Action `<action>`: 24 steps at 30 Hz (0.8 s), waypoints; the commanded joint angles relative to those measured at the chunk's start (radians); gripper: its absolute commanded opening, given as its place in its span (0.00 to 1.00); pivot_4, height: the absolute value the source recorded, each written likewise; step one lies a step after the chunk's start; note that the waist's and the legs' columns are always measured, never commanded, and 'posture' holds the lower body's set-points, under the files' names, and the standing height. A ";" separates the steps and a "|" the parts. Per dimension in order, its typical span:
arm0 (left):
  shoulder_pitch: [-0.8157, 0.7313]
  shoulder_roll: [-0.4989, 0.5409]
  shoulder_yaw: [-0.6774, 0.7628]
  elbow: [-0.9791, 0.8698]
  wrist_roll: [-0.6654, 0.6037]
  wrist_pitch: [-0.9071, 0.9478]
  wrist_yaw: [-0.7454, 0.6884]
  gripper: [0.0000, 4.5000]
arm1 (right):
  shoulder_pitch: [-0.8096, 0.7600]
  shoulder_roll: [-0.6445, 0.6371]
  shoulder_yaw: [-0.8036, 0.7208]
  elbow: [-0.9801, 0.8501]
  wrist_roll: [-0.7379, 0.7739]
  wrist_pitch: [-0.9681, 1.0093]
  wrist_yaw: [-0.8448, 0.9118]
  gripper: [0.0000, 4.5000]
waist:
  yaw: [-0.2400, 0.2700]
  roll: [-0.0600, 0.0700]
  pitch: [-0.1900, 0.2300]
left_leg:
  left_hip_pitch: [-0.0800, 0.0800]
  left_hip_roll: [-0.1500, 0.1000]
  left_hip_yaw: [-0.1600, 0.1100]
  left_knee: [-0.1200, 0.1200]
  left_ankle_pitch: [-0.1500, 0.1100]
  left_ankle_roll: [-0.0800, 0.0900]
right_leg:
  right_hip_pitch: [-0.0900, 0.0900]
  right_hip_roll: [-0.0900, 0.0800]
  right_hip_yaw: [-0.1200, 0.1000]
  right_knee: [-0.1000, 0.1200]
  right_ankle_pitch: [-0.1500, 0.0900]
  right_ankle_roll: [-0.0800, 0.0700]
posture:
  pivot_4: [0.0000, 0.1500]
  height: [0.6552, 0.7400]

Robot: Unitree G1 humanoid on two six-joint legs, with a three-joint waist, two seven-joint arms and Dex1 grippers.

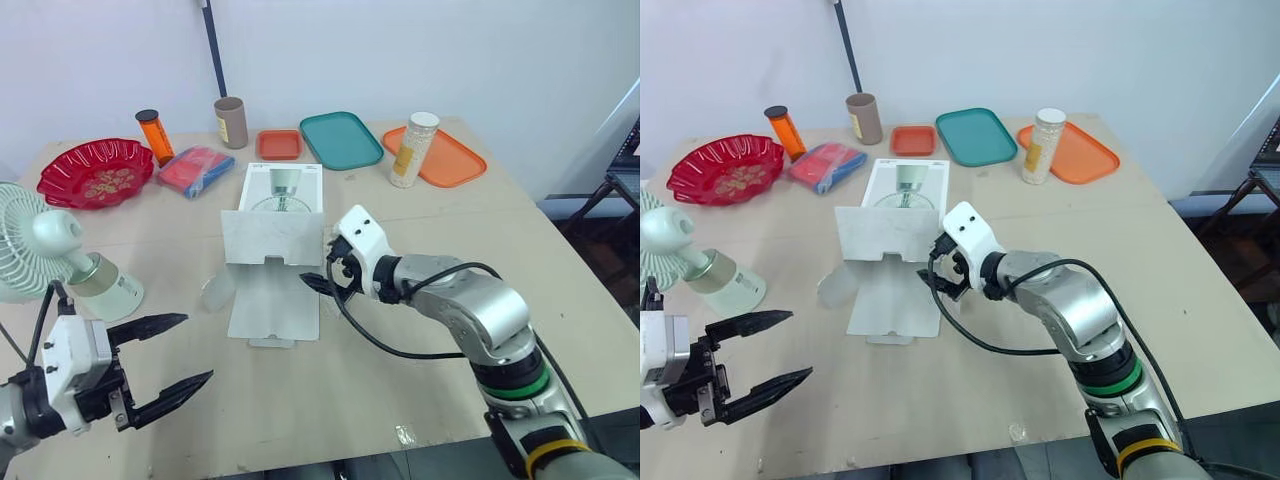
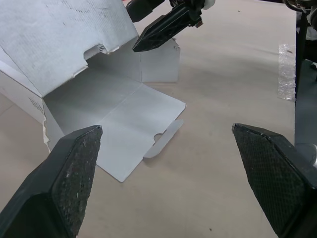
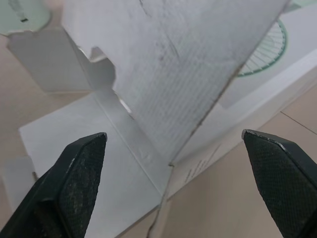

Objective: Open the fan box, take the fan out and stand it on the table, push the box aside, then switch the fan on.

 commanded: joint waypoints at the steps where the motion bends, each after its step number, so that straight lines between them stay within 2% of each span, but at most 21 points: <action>1: 0.002 0.005 -0.022 -0.029 0.007 -0.010 0.038 0.99 | -0.043 0.032 0.048 0.072 -0.073 -0.050 -0.039 1.00 | -0.001 0.000 0.000 | 0.000 0.000 0.000 0.000 0.000 0.000 | 0.000 0.000 0.000 0.000 0.000 0.000 | 1.00 1.00; 16: 0.011 0.018 -0.037 -0.009 0.003 -0.021 0.050 0.99 | -0.064 0.092 0.062 0.186 -0.164 -0.084 -0.072 1.00 | 0.000 0.000 0.000 | 0.000 0.000 0.000 0.000 0.000 0.000 | 0.000 0.000 0.000 0.000 0.000 0.000 | 1.00 1.00; 23: 0.019 0.013 -0.049 0.091 0.063 -0.071 0.021 0.99 | -0.061 0.091 0.060 0.200 -0.186 -0.093 -0.067 1.00 | -0.001 0.000 0.000 | 0.000 0.000 0.000 0.000 0.000 0.000 | 0.000 0.000 0.000 0.000 0.000 0.000 | 1.00 1.00; 24: 0.017 0.011 -0.054 0.096 0.069 -0.076 0.021 1.00 | -0.061 0.092 0.059 0.200 -0.188 -0.093 -0.066 0.94 | -0.001 0.000 0.000 | 0.000 0.000 0.000 0.000 0.000 0.000 | 0.000 0.001 0.000 0.000 0.000 0.000 | 1.00 1.00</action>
